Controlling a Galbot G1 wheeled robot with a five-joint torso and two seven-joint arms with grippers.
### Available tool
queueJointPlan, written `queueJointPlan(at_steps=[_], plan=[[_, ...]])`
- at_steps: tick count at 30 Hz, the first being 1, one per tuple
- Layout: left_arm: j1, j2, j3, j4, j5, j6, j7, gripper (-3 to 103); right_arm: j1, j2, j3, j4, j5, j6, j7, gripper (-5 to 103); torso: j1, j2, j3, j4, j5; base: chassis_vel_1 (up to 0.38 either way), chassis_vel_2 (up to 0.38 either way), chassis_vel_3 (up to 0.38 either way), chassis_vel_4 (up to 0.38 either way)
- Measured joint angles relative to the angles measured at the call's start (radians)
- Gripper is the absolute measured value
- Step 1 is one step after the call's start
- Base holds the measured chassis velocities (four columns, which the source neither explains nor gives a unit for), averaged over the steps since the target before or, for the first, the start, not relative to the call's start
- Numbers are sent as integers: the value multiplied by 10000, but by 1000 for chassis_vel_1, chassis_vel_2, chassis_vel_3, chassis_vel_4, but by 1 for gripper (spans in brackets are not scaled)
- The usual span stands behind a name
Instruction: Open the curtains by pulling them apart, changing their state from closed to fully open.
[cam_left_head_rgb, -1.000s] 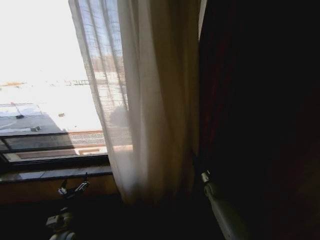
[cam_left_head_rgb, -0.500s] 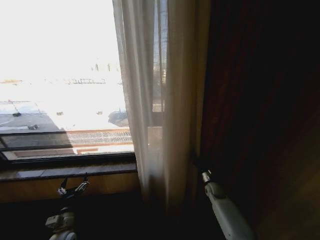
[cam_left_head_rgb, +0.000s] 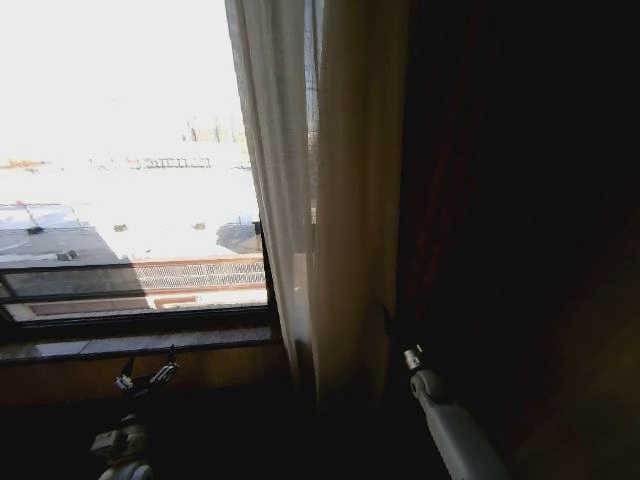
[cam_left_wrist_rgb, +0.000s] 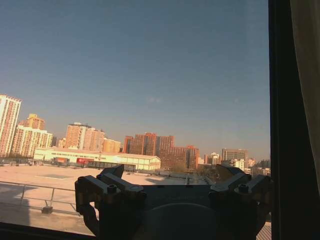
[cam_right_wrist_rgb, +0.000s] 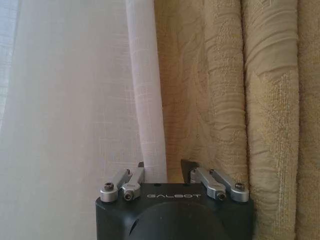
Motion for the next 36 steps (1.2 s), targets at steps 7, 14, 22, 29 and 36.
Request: queueJointPlan(at_steps=[7, 14, 22, 29, 36], plan=[[0, 0, 0, 0, 0, 0, -1, 100, -384, -111, 22, 392, 35, -65, 31, 57, 0, 1, -1, 1, -1, 0, 0, 0, 0], [0, 0, 0, 0, 0, 0, 0, 100, -916, -208, 203, 944, 39, -107, 45, 84, 0, 1, 0, -1, 0, 0, 0, 0, 0], [0, 0, 0, 0, 0, 0, 0, 100, -1501, -282, 391, 1720, 120, -157, 153, 100, 0, 1, -1, 0, -1, 0, 0, 0, 0], [0, 0, 0, 0, 0, 0, 0, 100, -2021, -347, 527, 2233, 140, -147, 162, 100, 0, 1, -1, -1, -1, 0, 0, 0, 0], [0, 0, 0, 0, 0, 0, 0, 100, -2239, -364, 539, 2564, 106, -140, 156, 100, 0, 1, -1, 0, -1, 0, 0, 0, 0]])
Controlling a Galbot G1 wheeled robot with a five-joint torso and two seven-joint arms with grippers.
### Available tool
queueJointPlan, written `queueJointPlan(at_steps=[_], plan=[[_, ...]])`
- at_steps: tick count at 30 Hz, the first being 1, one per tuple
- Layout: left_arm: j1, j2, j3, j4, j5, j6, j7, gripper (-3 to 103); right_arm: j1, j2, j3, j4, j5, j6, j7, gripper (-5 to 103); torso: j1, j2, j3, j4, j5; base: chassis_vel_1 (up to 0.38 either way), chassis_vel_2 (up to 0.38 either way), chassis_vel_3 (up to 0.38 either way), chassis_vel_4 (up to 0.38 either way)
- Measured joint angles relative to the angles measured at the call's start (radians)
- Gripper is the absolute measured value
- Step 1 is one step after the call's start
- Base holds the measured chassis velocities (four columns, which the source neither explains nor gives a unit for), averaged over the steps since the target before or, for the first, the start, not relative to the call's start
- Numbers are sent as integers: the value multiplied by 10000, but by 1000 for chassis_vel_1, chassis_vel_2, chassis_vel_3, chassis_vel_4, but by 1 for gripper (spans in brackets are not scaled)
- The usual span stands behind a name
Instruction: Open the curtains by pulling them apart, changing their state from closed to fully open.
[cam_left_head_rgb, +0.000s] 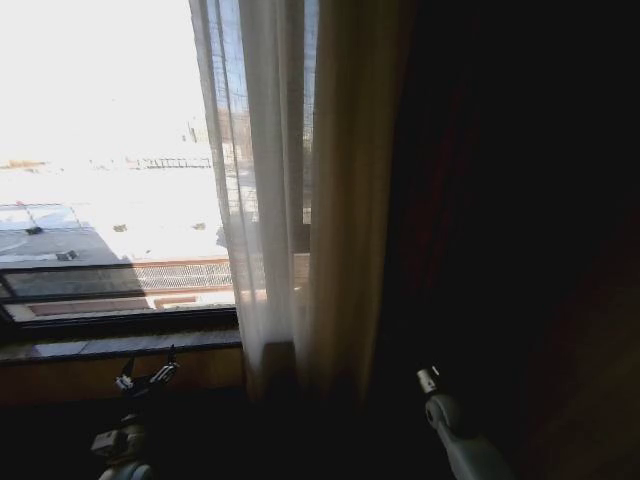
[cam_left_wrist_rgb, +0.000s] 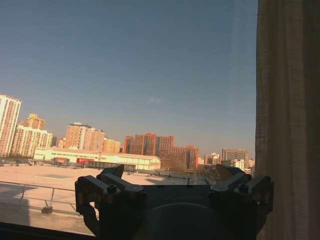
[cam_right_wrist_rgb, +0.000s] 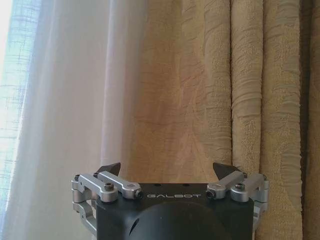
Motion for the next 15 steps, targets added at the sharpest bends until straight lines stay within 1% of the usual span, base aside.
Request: queueJointPlan(at_steps=[9, 12, 15], plan=[[0, 0, 0, 0, 0, 0, 0, 100, -117, 6, -12, 171, -53, -36, 146, 100, 1, 0, 1, -1, 0, 0, 0, 0, 0], [0, 0, 0, 0, 0, 0, 0, 100, -124, 6, -17, 197, -52, -40, 145, 100, 2, -1, 1, -1, 0, 51, -7, -51, -9], [0, 0, 0, 0, 0, 0, 0, 100, -126, 6, -35, 199, -54, -42, 135, 100, 3, -1, 1, -1, 0, 135, 1, -114, -10]])
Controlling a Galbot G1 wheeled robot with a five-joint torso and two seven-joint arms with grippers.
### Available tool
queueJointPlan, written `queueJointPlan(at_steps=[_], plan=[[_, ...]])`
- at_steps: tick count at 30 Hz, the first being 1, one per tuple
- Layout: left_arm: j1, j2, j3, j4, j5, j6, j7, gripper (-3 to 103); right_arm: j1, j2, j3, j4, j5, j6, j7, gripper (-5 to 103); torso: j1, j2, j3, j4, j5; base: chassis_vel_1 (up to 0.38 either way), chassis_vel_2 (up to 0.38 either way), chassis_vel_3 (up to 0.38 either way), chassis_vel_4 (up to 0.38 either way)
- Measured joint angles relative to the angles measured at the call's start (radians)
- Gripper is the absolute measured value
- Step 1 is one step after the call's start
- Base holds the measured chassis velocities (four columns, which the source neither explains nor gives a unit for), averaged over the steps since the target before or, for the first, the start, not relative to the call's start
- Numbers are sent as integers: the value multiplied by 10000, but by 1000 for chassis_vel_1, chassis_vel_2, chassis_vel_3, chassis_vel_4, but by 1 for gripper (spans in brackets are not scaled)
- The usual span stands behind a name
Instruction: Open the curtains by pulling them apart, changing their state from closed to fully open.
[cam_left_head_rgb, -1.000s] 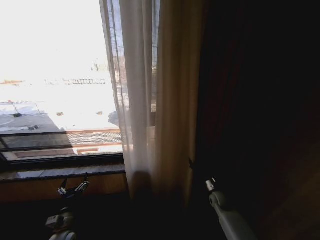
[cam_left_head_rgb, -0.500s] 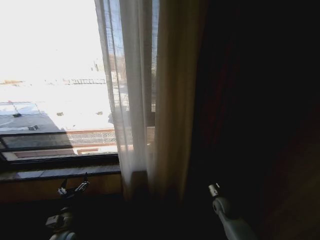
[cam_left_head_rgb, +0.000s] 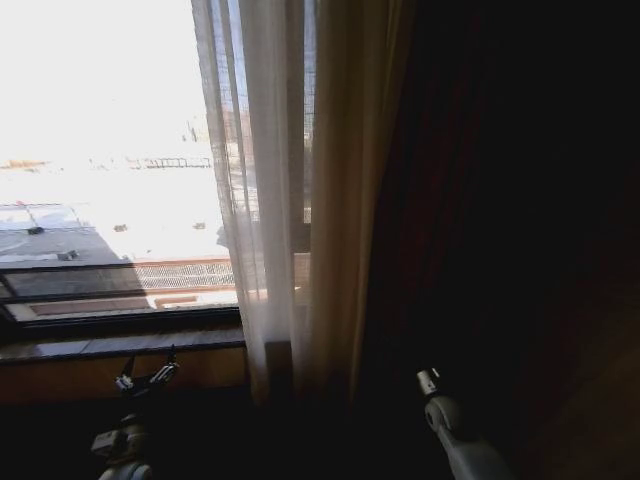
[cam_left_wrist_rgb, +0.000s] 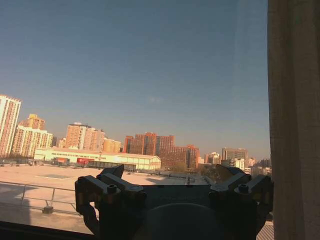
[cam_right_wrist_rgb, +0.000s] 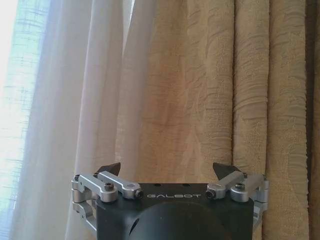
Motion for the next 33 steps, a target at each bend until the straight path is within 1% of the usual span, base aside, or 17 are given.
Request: queueJointPlan(at_steps=[4, 9, 15, 17, 25, 27, 31, 33], plan=[[1, 0, 0, 0, 0, 0, 0, 100, 11, 6, -9, -3, -5, 0, -50, 100, -1, 0, 0, 0, 0, 208, 27, -198, -39], [1, 0, 0, 0, 0, -1, 1, 100, 26, 38, -44, -43, -73, 0, -136, 100, -6, 2, -1, 1, -1, 312, 76, -314, -77], [2, 0, -2, 0, 0, -1, 1, 100, 99, 62, -82, -61, -198, -86, -204, 100, -6, 3, -1, 3, -1, 367, 173, -363, -199], [1, 0, -2, 0, 0, 0, 1, 100, 138, 58, -90, -70, -244, -156, -205, 100, -7, 3, -2, 0, 3, 324, 285, -314, -286], [-1, 0, -1, 0, 0, 0, 1, 100, 222, 67, -99, -133, -298, -233, -202, 100, -2, 1, 0, 0, -4, 321, 342, -337, -361], [0, 0, -2, 0, 0, -1, 0, 100, 225, 78, -102, -168, -301, -234, -256, 100, -1, 0, 0, 3, 5, 321, 425, -324, -390], [-1, 1, -4, 0, 0, -1, 0, 100, 241, 88, -105, -197, -302, -234, -270, 100, 0, 0, 0, 4, -4, 265, 313, -277, -293], [-1, 3, -4, 1, 0, 0, -2, 100, 335, 112, -135, -306, -309, -68, -192, 100, 0, 0, 0, 3, -7, 124, 95, -117, -133]])
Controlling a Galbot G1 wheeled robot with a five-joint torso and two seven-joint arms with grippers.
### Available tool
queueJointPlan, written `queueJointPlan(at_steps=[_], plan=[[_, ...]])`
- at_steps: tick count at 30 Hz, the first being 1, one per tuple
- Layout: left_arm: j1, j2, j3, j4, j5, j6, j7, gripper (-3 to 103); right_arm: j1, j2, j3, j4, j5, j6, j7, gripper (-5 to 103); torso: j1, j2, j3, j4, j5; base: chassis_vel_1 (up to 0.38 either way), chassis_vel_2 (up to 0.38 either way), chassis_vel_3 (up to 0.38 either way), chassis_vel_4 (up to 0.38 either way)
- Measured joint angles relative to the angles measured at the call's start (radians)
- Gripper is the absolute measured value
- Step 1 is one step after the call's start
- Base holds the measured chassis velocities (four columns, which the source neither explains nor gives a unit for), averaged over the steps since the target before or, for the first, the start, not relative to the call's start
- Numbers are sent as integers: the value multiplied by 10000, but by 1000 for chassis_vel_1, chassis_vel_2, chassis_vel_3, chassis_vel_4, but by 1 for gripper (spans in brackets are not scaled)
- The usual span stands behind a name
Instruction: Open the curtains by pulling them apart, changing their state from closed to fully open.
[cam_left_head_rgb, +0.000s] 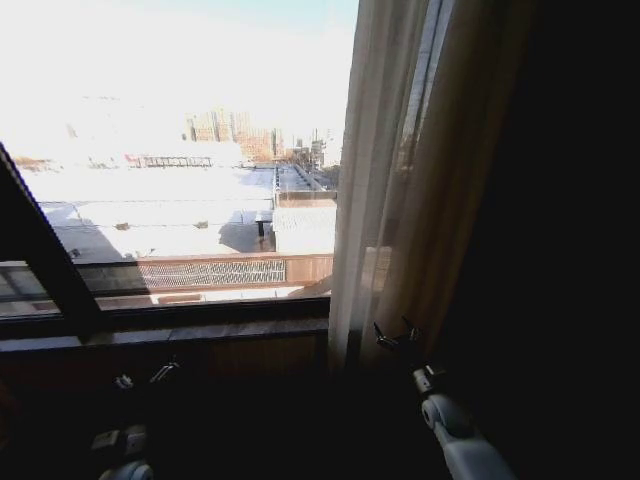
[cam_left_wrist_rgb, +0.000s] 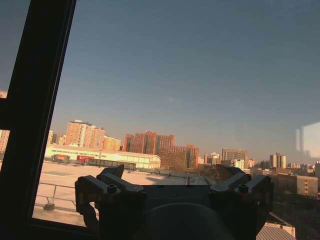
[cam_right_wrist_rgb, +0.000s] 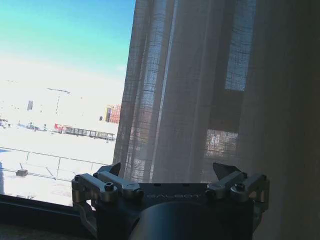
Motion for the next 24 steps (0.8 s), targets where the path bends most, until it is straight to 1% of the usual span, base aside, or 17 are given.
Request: queueJointPlan(at_steps=[1, 3, 5, 8, 11, 12, 14, 15, 16, 24], plan=[[0, 0, 0, 0, 0, 0, 0, 100, 0, 0, 0, 0, 0, 0, 0, 100, 0, 0, 0, 0, 0, 124, 43, -67, -133], [0, 0, 1, -1, 0, 0, 0, 100, 83, 29, -54, -59, -8, 162, 317, 100, -1, 1, -1, 0, 3, 59, 43, -52, -51], [1, -3, 6, -1, 0, 0, 0, 100, 138, 52, -107, -31, 24, 124, 688, 100, -3, 1, 0, -4, 8, -14, -16, 18, 34], [1, -4, 7, -1, 0, 0, 2, 100, 151, 56, -108, -26, 0, 114, 686, 100, -5, 0, 0, -6, 16, -37, -45, 44, 67], [1, -5, 10, -2, 0, 0, 5, 100, 151, 58, -47, -55, -212, 58, 314, 100, -4, 0, 0, -6, 9, -43, -56, 43, 56], [1, -5, 10, -2, 0, 0, 5, 100, 151, 58, -47, -55, -212, 58, 314, 100, -4, 0, 0, -6, 9, -18, -34, 44, 56], [1, -5, 10, -1, 0, 0, 5, 100, 150, 62, -16, -130, -215, 124, -59, 100, -4, 0, 0, -4, 10, 0, 0, 0, 0], [1, -5, 10, -1, 0, 0, 5, 100, 139, 71, 2, -181, -212, 194, -387, 100, -4, 0, 1, -3, 8, 0, 0, 0, 0], [1, -3, 9, -1, 0, 0, 5, 100, 117, 85, 7, -199, -174, 243, -631, 100, -4, 0, 0, 0, 0, 0, 0, 0, 0], [2, -3, 5, -1, 0, 0, 4, 100, 103, 148, -23, -211, -98, 268, -737, 100, -5, 1, 0, -3, 8, -36, 44, 21, -36]])
